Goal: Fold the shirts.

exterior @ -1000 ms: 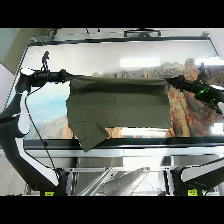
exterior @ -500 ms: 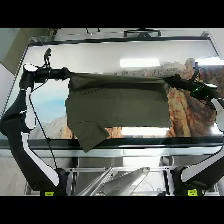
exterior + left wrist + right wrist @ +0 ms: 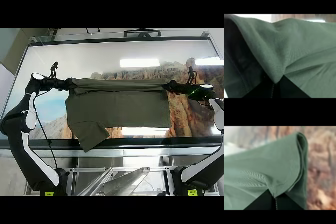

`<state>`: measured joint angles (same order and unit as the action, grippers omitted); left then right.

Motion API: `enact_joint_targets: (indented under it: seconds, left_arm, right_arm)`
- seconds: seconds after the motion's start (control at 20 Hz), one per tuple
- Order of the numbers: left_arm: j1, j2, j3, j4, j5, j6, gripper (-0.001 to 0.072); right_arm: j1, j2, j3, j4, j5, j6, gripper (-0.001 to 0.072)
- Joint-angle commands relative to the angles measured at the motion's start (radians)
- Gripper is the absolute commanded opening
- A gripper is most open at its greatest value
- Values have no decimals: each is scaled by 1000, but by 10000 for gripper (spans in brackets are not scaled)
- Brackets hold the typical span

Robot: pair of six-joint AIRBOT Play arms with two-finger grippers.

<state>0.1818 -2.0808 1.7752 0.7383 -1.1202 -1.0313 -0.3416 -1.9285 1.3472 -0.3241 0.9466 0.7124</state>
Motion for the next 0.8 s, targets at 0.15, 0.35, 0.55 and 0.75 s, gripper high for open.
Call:
enact_joint_targets:
  seconds: [0.15,0.35,0.55,0.75]
  left_arm:
    - [16,0,114,5,-237,-55,338]
    - [90,21,263,5,-504,-242,337]
    - [130,222,37,138,-536,-281,220]
    - [130,515,-429,206,-489,-266,222]
  right_arm:
    - [-14,19,2,-76,82,113,283]
    - [-124,177,2,-287,240,232,302]
    - [-181,355,-102,-560,315,318,302]
    - [-186,449,-320,-708,311,332,431]
